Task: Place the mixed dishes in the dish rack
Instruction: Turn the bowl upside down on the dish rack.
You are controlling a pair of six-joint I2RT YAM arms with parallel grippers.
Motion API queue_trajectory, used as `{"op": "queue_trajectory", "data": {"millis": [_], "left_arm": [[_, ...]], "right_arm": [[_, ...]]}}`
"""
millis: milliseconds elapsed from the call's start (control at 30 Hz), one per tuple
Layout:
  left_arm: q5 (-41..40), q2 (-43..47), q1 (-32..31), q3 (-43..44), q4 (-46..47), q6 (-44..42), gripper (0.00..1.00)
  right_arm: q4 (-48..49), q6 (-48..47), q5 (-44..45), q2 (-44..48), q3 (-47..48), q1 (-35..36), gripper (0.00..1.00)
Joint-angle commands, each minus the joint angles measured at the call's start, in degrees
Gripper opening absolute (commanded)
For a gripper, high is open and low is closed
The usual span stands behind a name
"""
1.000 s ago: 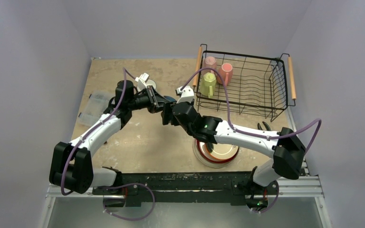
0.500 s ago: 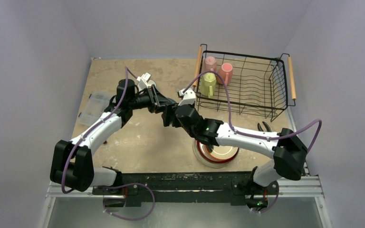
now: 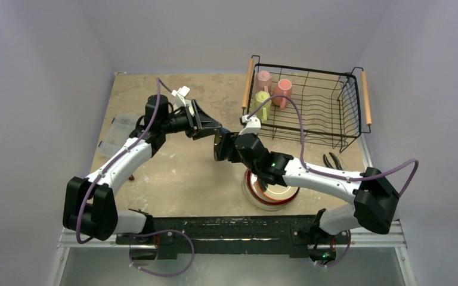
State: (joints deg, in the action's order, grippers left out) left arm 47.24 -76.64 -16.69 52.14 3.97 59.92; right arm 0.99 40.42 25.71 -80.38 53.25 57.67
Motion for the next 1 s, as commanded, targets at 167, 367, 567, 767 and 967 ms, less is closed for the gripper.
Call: {"op": "queue_trajectory", "data": {"millis": [167,367,567,767,967], "left_arm": [[-1.61,2.44,0.17,4.15,-4.88,-9.33,0.64],[-3.21,7.23,0.29,5.34,-9.25,-18.01,0.66],[-6.43,15.78,0.31,4.24,-7.97,-25.85,0.68],[-18.13,27.33,0.07,2.29,-10.63,-35.96,0.71],[-33.22,36.89,-0.27,3.94,-14.81,-39.84,0.73]], "right_arm": [[9.98,8.19,-3.66,8.81,-4.57,-4.76,0.0],[9.72,8.24,-5.32,11.88,-6.13,-6.01,0.0],[9.26,7.83,-7.0,14.64,-6.53,-6.51,0.0],[8.26,7.96,-7.97,18.09,-7.24,-6.84,0.0],[4.41,5.57,-8.04,22.58,-6.33,-7.75,0.0]]}}
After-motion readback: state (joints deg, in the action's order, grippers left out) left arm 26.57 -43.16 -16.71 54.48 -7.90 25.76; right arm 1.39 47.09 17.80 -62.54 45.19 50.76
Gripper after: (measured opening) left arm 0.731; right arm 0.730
